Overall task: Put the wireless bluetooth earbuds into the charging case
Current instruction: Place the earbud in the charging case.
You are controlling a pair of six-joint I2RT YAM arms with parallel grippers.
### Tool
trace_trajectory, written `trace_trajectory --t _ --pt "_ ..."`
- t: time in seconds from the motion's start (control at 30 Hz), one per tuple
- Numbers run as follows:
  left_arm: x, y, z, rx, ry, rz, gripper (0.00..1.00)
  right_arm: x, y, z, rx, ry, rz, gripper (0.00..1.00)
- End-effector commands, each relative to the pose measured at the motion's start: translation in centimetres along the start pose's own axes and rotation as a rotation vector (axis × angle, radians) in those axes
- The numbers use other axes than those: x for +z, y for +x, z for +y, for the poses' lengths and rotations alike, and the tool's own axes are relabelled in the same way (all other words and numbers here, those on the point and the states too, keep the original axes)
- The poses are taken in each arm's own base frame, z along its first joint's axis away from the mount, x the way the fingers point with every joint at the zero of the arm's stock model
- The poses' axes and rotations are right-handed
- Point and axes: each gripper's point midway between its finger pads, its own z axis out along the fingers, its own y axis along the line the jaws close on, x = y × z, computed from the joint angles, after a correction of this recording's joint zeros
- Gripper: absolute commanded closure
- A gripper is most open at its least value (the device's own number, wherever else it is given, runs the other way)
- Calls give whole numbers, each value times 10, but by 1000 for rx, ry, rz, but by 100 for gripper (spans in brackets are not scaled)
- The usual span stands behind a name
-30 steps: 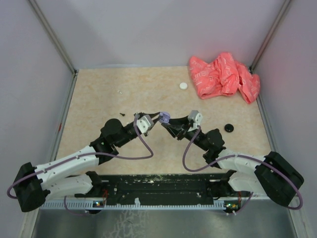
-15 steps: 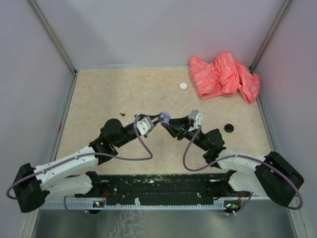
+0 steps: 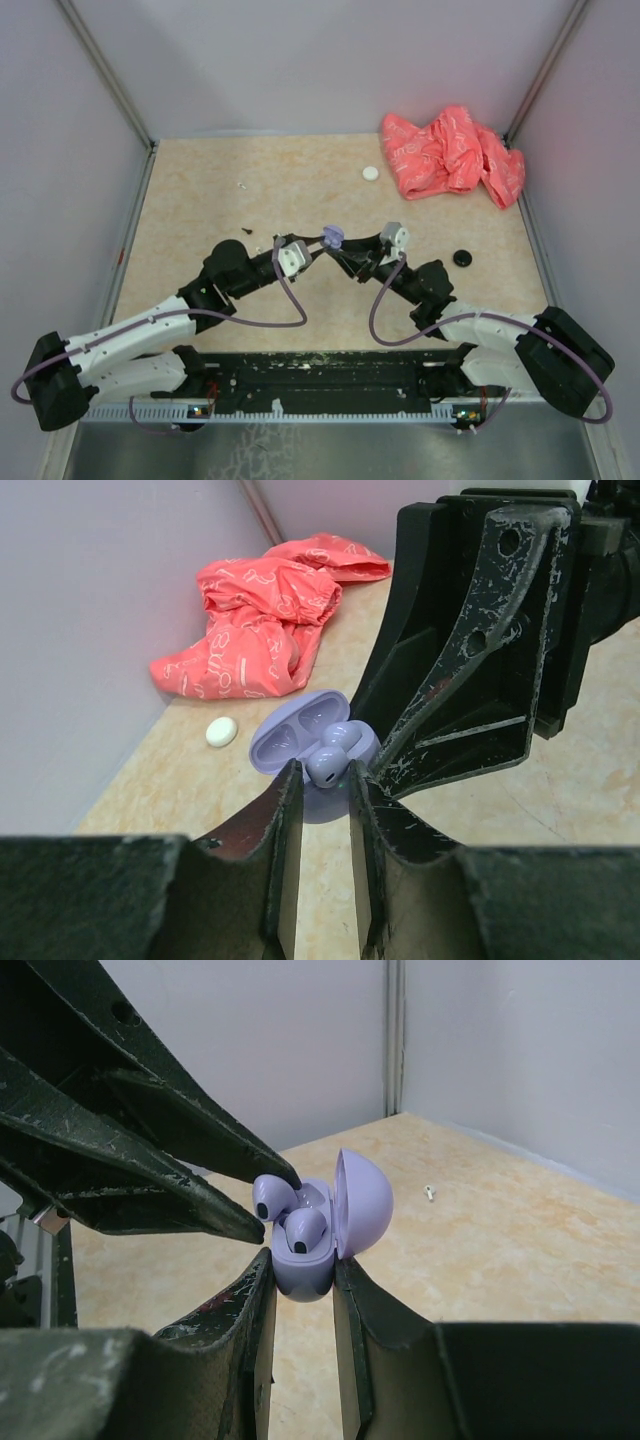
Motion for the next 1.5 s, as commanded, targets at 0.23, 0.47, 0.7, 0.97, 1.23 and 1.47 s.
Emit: trace_trajectory --t 0.23,0.47,0.7,0.97,1.23,1.47 --pt "-3 -3 -2 -24 16 17 59 6 -35 3 -23 -6 -111 100" --pt "-9 -9 8 -97 -52 19 31 6 -35 2 -25 -4 -110 100" --pt "-5 -15 21 -184 -137 4 13 7 -35 2 -24 -3 -111 100" --pt "-1 -24 32 -246 -193 -36 8 6 -34 1 -25 4 -108 100" --pt "4 -16 39 -260 -245 -10 7 5 -36 1 -27 6 -113 100" --pt "0 -8 49 -281 -314 21 7 3 -36 0 -31 12 -112 100"
